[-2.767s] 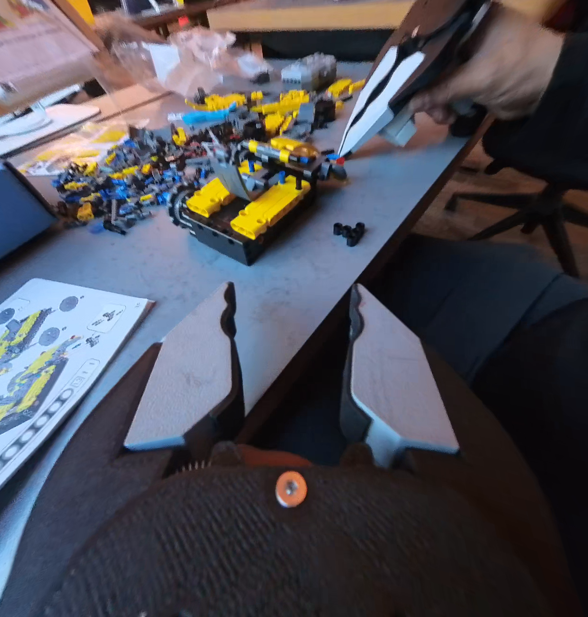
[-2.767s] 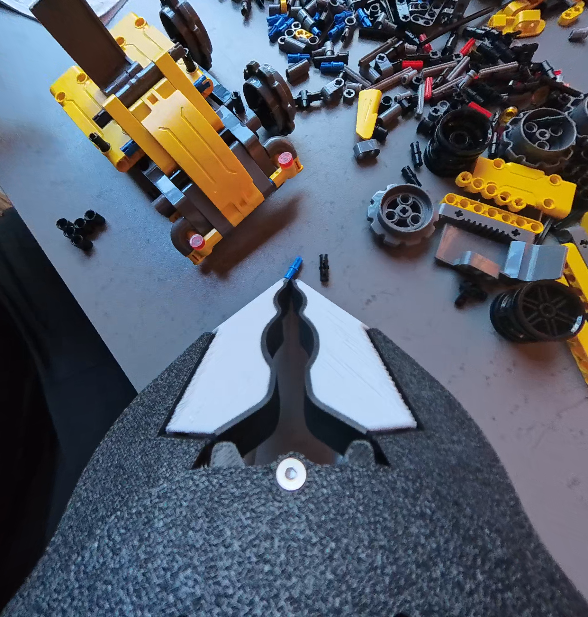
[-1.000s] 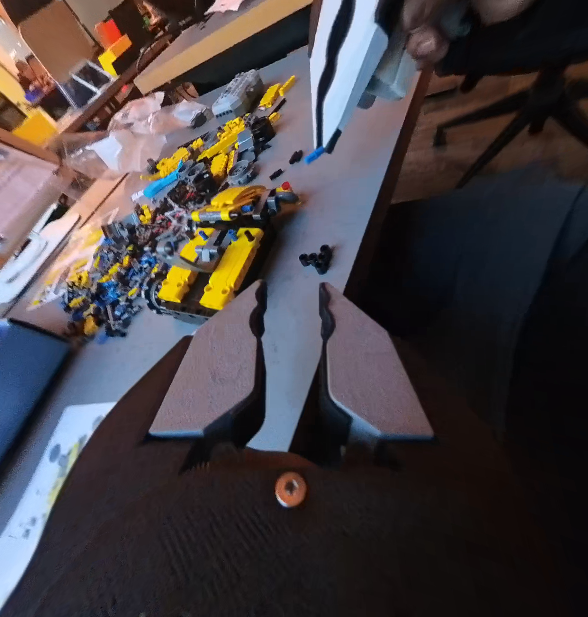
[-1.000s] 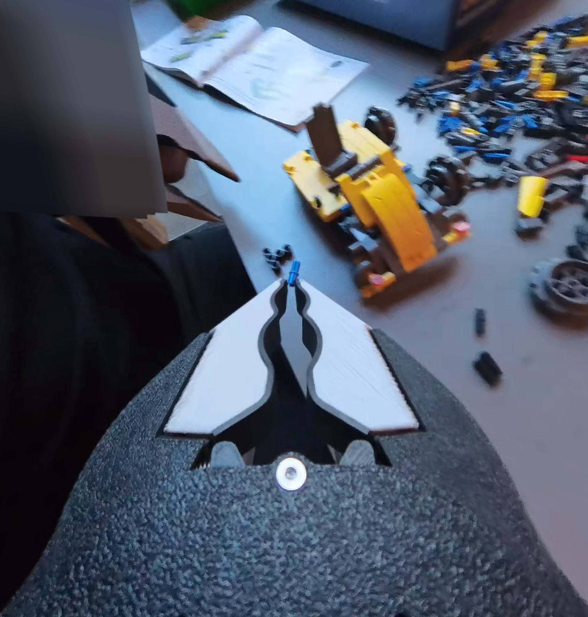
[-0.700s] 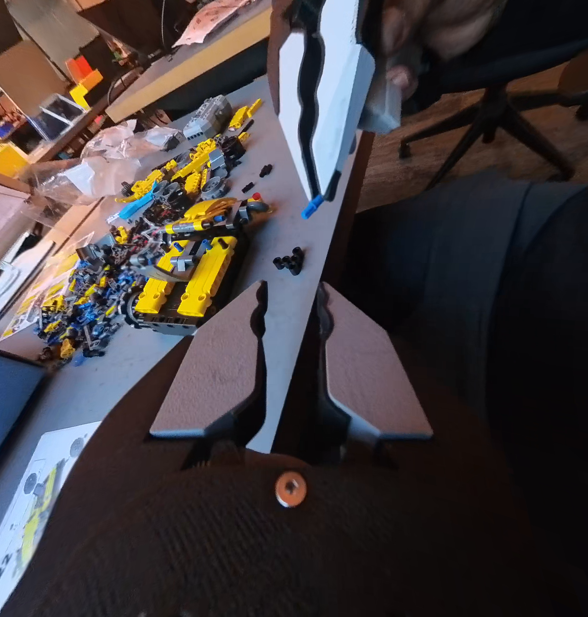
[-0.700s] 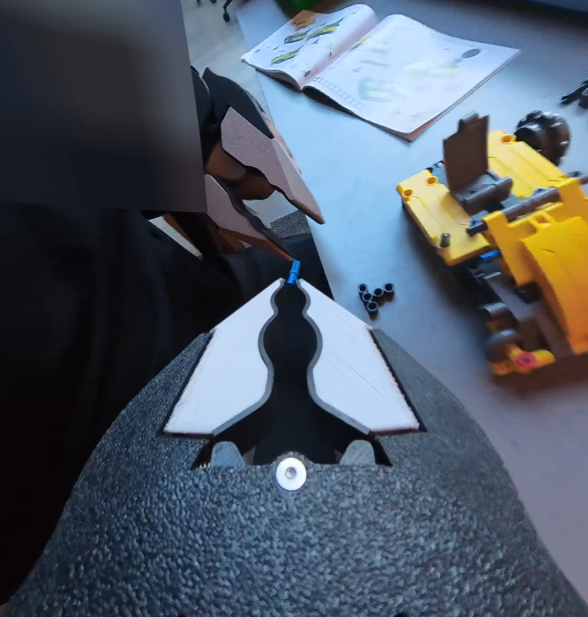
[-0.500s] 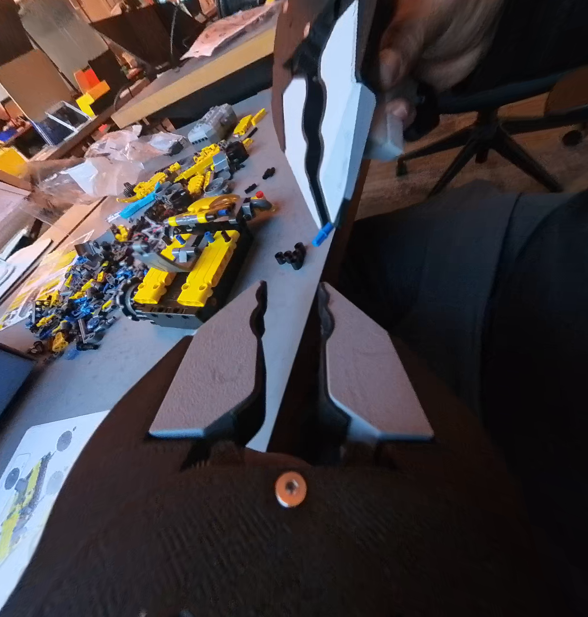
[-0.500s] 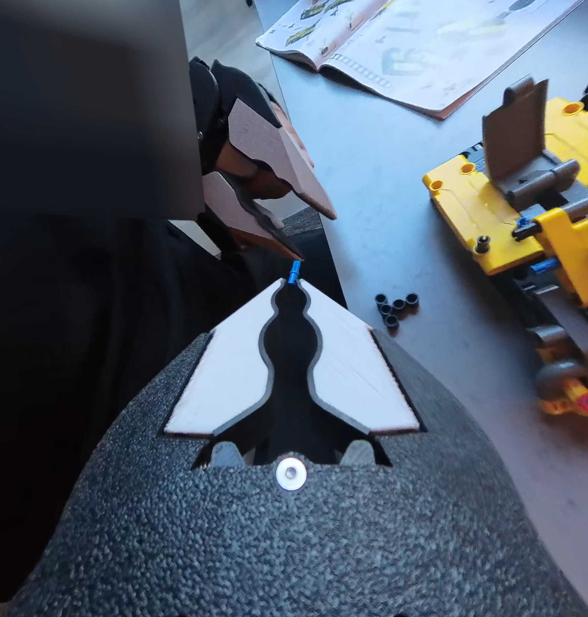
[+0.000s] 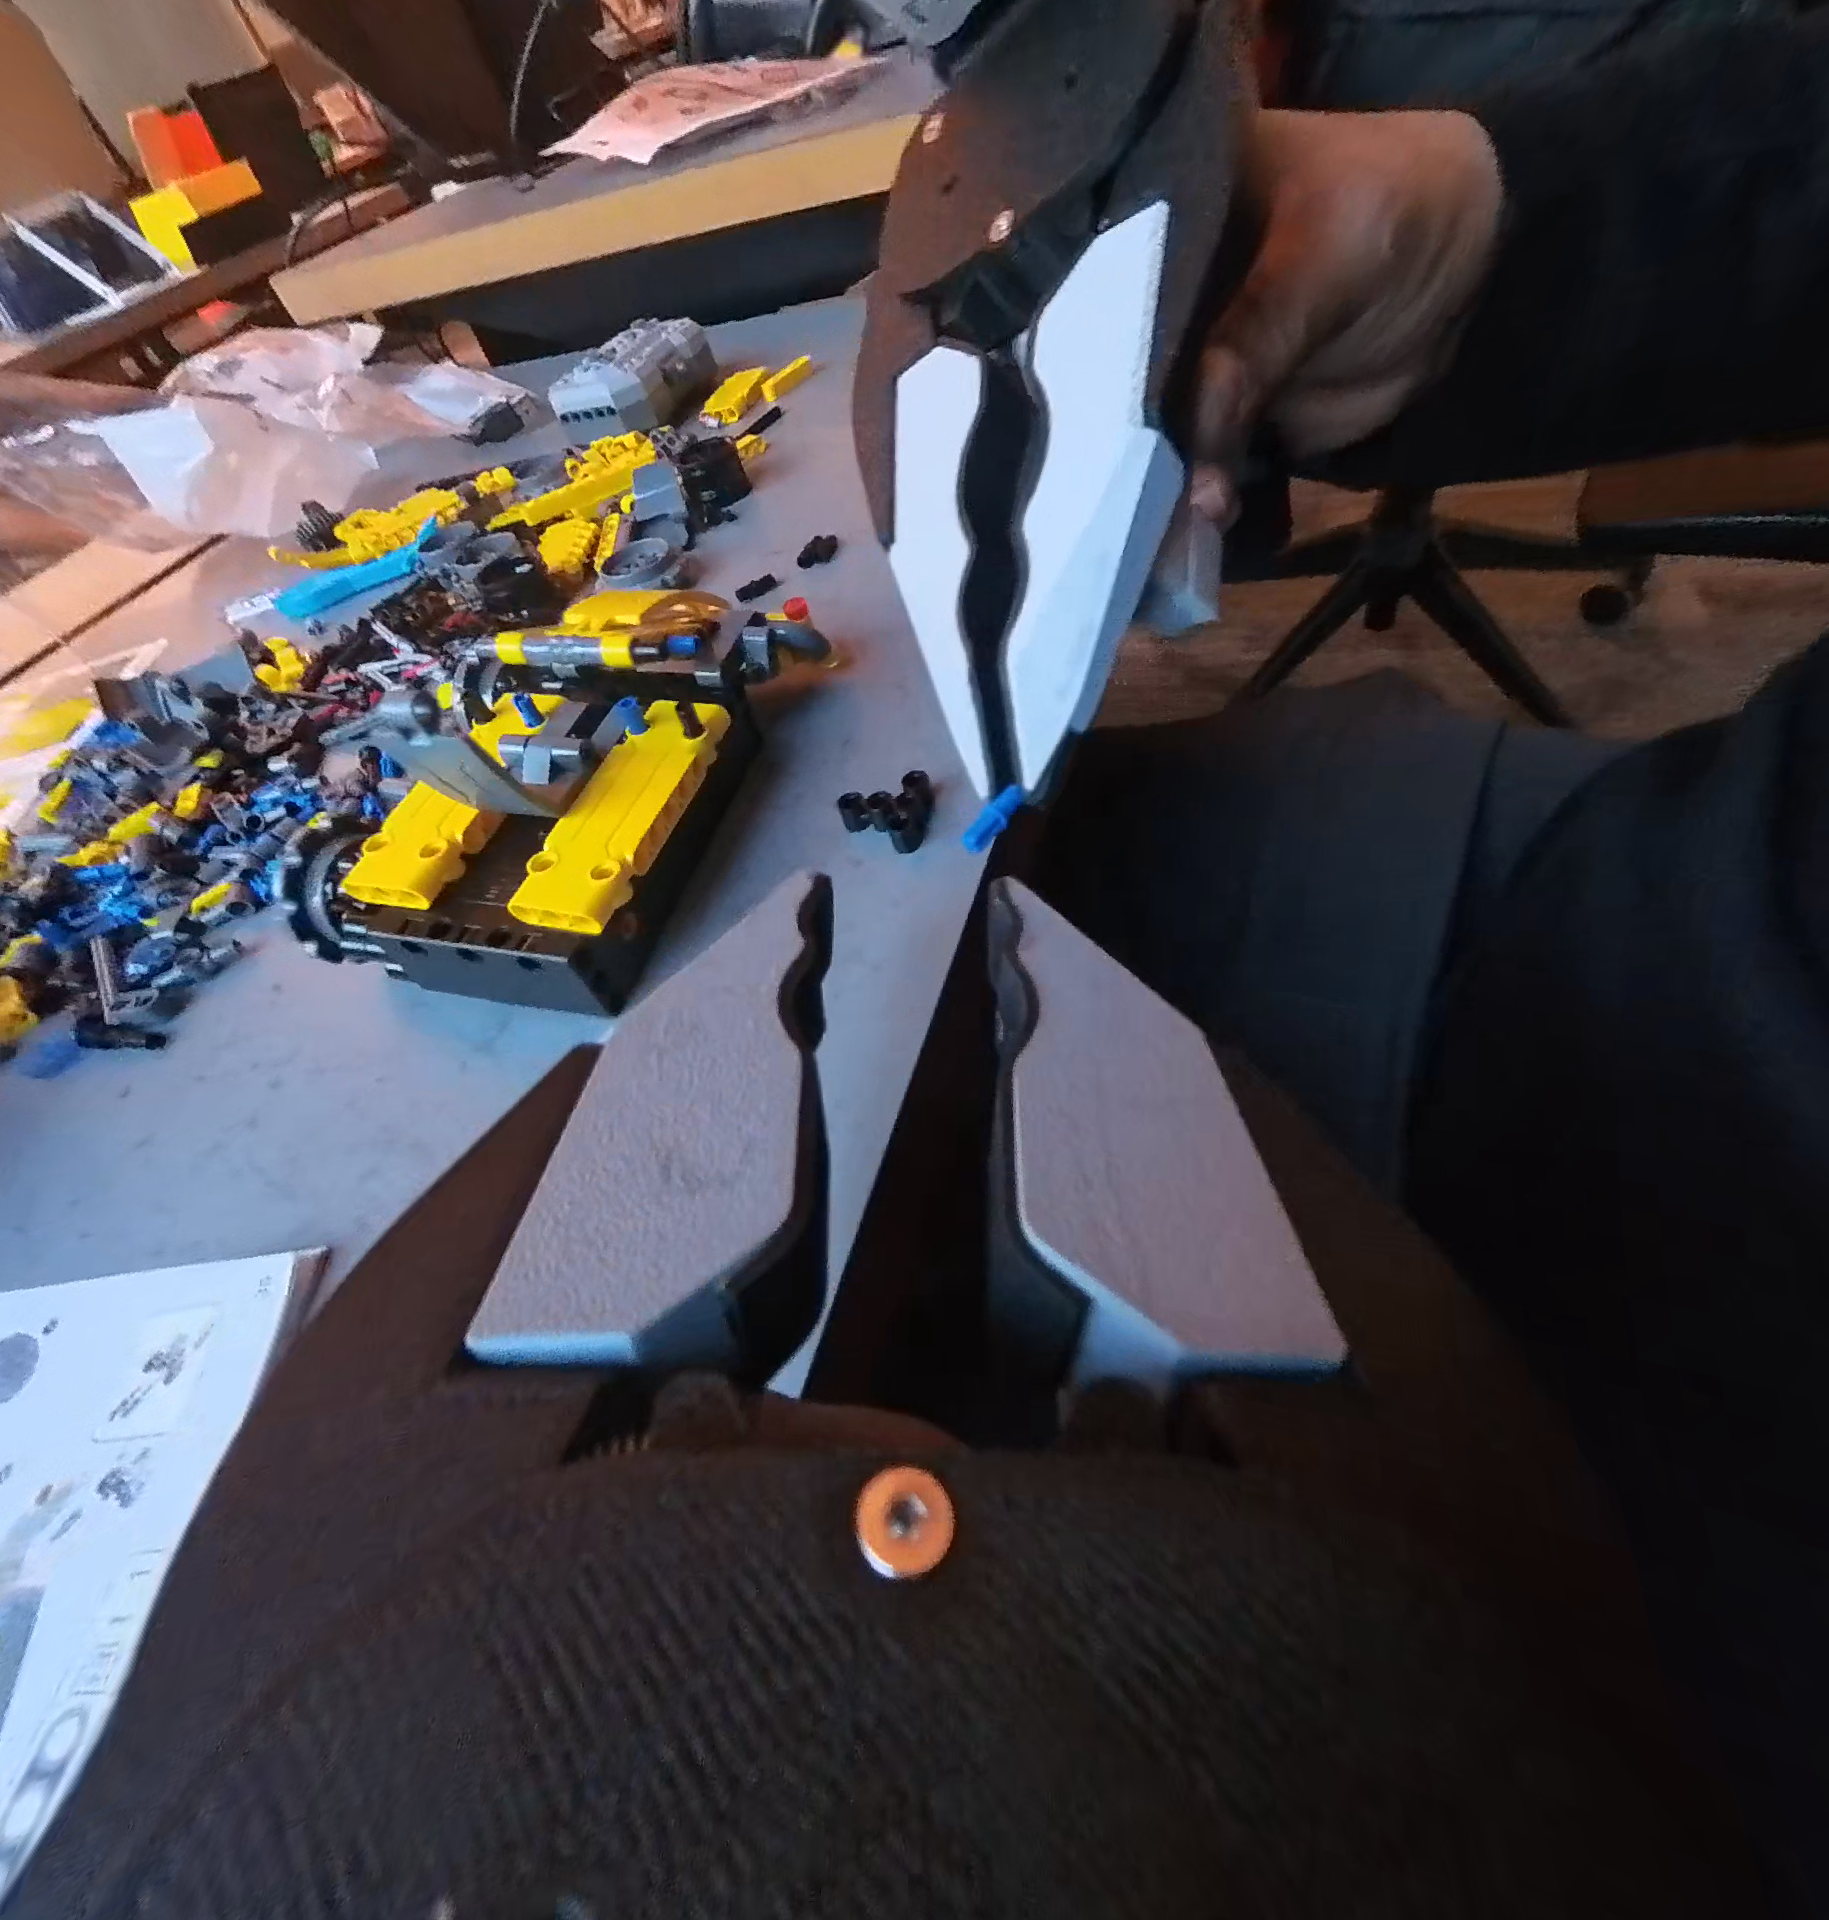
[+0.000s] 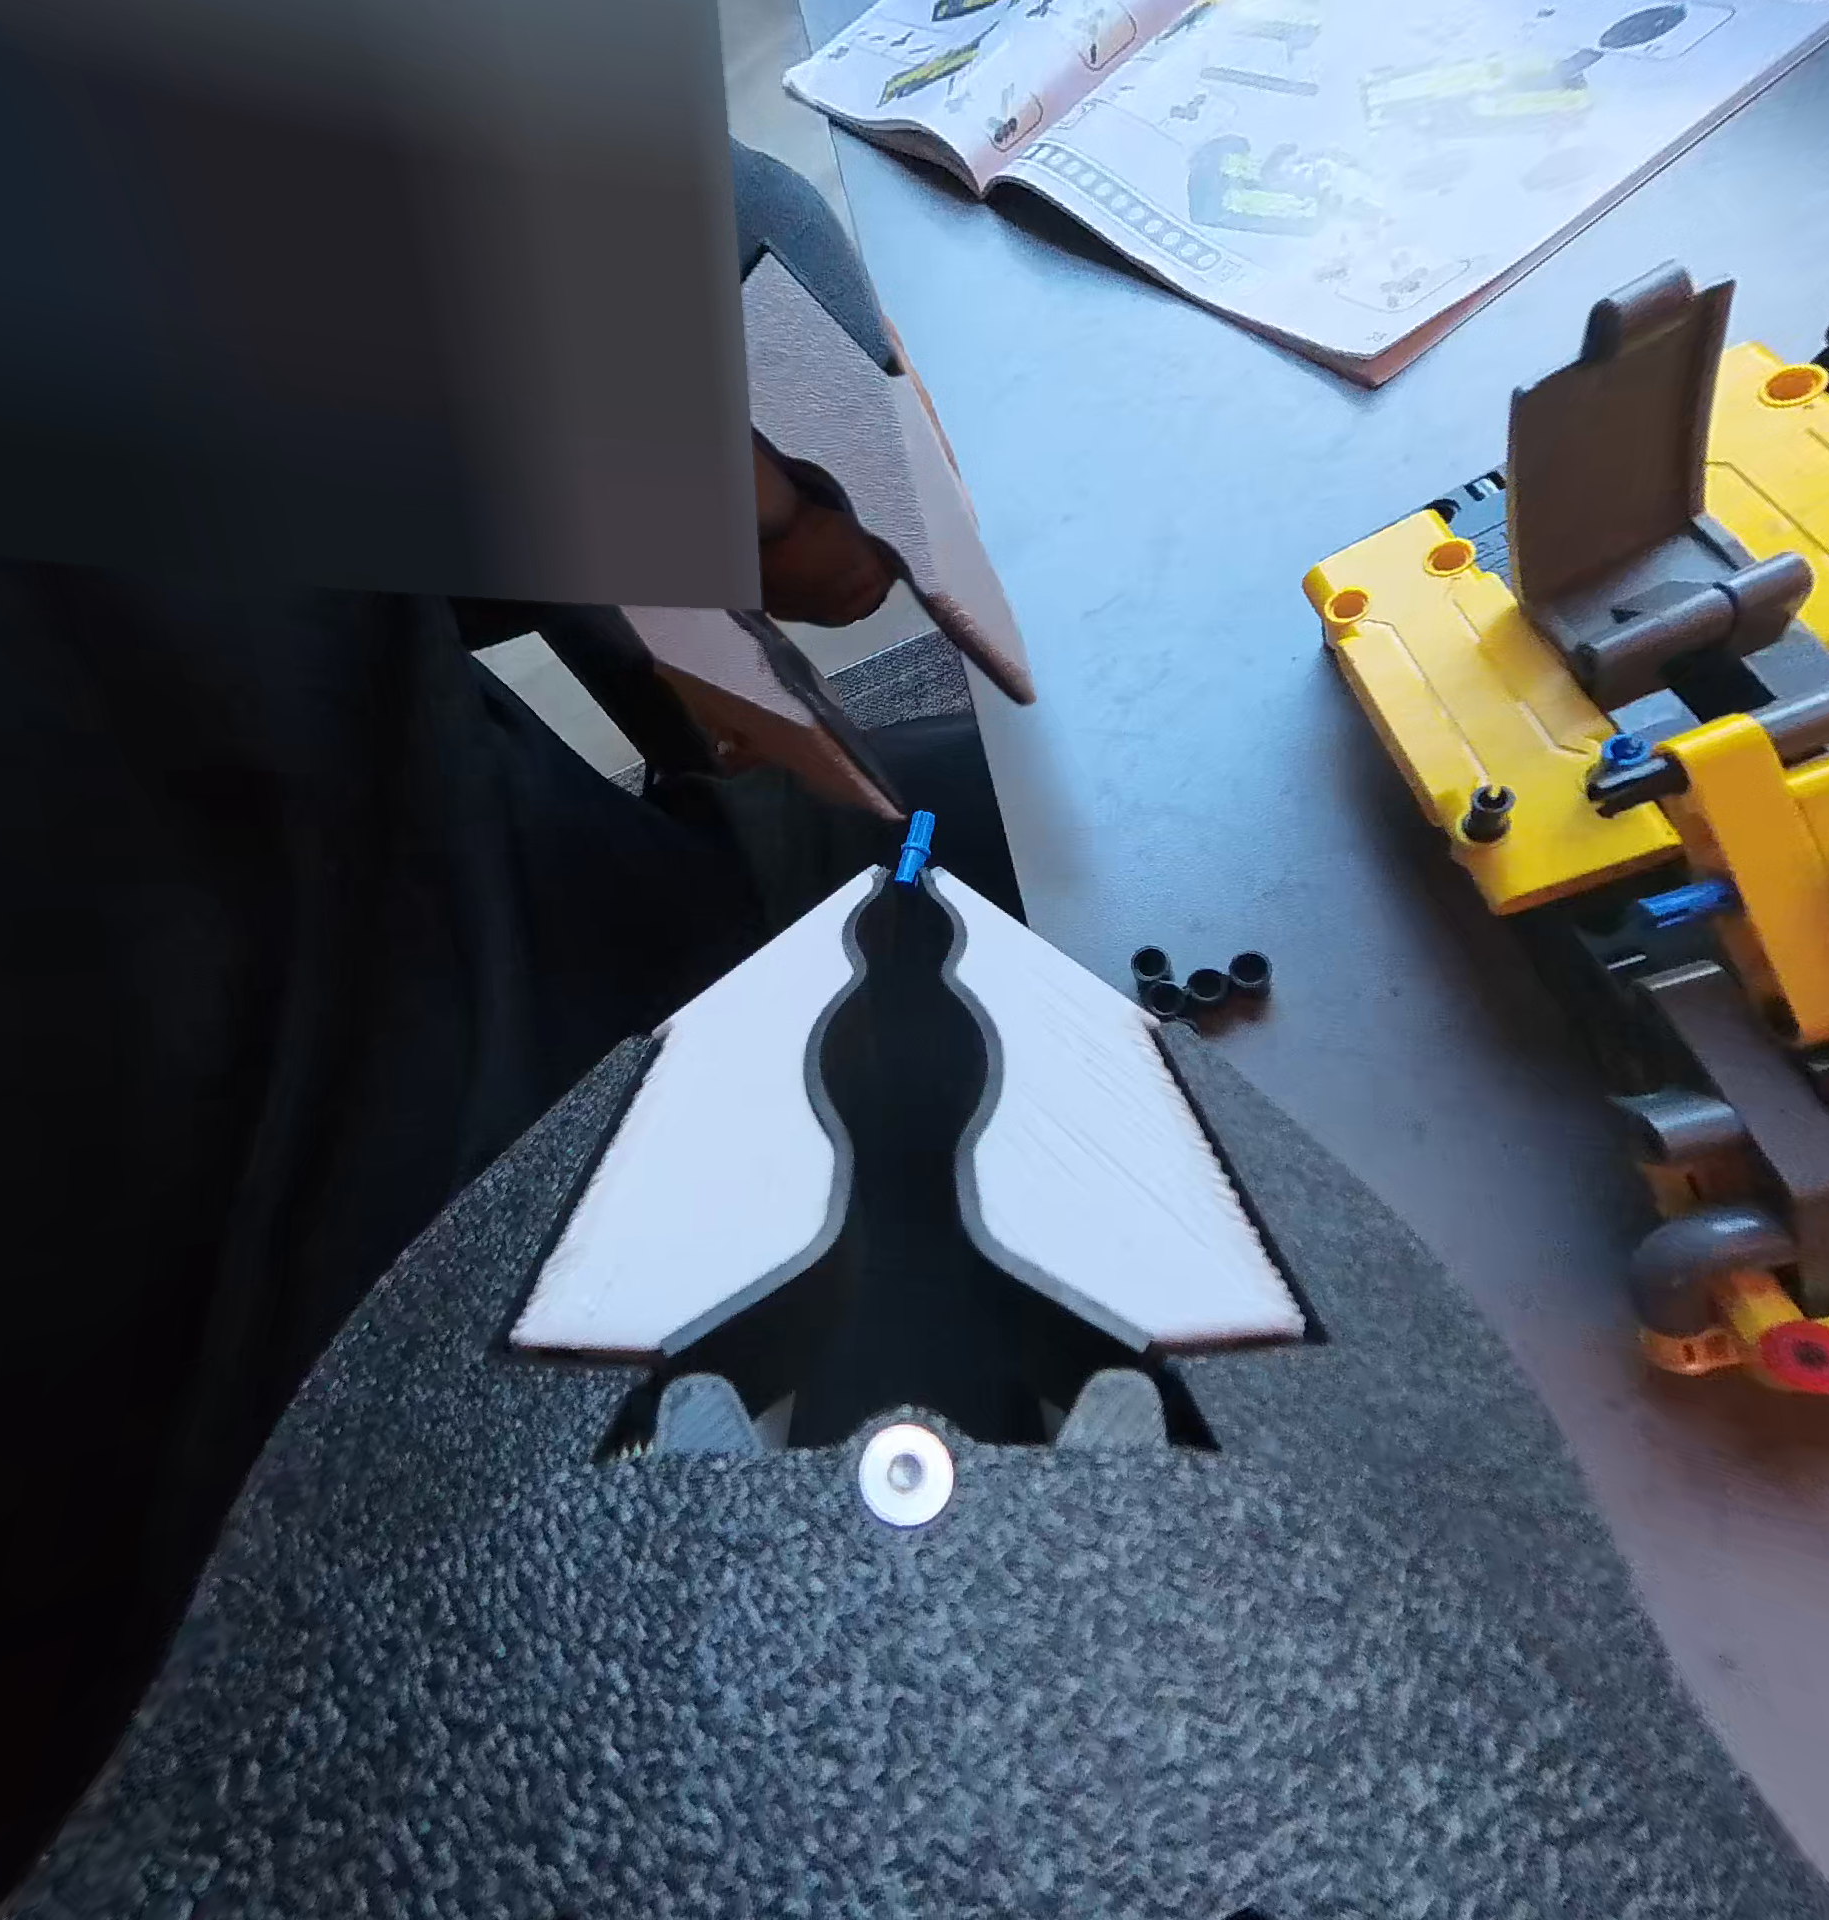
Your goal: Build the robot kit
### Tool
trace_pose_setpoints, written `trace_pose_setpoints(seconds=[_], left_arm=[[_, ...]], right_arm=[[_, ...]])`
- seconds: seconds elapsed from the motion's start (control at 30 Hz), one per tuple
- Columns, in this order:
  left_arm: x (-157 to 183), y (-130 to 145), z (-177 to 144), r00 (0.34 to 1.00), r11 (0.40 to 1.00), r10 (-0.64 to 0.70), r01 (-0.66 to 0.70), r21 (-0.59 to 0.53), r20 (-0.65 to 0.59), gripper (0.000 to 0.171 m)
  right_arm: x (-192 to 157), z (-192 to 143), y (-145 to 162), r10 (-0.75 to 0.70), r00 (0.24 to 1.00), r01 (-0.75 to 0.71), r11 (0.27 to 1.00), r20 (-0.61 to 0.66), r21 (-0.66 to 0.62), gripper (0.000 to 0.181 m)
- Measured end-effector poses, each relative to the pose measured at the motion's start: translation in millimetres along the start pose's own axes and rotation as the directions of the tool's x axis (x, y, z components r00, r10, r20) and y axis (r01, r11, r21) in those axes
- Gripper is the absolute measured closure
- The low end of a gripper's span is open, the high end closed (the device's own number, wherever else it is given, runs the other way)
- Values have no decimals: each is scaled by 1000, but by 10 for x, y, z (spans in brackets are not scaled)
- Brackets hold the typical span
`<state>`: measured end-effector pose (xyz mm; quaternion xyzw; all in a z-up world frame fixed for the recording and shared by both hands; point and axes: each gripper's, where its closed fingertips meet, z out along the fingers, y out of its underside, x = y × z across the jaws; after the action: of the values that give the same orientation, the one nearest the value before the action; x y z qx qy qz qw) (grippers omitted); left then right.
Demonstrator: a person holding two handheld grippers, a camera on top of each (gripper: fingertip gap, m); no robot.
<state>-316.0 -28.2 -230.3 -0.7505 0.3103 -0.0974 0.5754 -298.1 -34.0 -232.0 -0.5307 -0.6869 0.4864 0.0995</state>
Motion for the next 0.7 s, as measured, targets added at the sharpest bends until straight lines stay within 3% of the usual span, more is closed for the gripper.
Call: trace_pose_setpoints(seconds=[0.47, 0.63, 0.7], left_arm=[[-18, -14, 97, 999, 999, -47, 47, 2, 23, 142], [-514, -171, 47, 966, 991, -125, 131, -10, 225, 93], [-708, -154, 70, 967, 982, -148, 168, -82, 209, 73]], right_arm=[[140, -319, 78, 31, 995, -20, 993, -91, 118, 176], [196, -568, 215, 57, 986, -36, 990, -156, 139, 176], [181, -671, 253, 68, 984, -40, 986, -167, 161, 176]])
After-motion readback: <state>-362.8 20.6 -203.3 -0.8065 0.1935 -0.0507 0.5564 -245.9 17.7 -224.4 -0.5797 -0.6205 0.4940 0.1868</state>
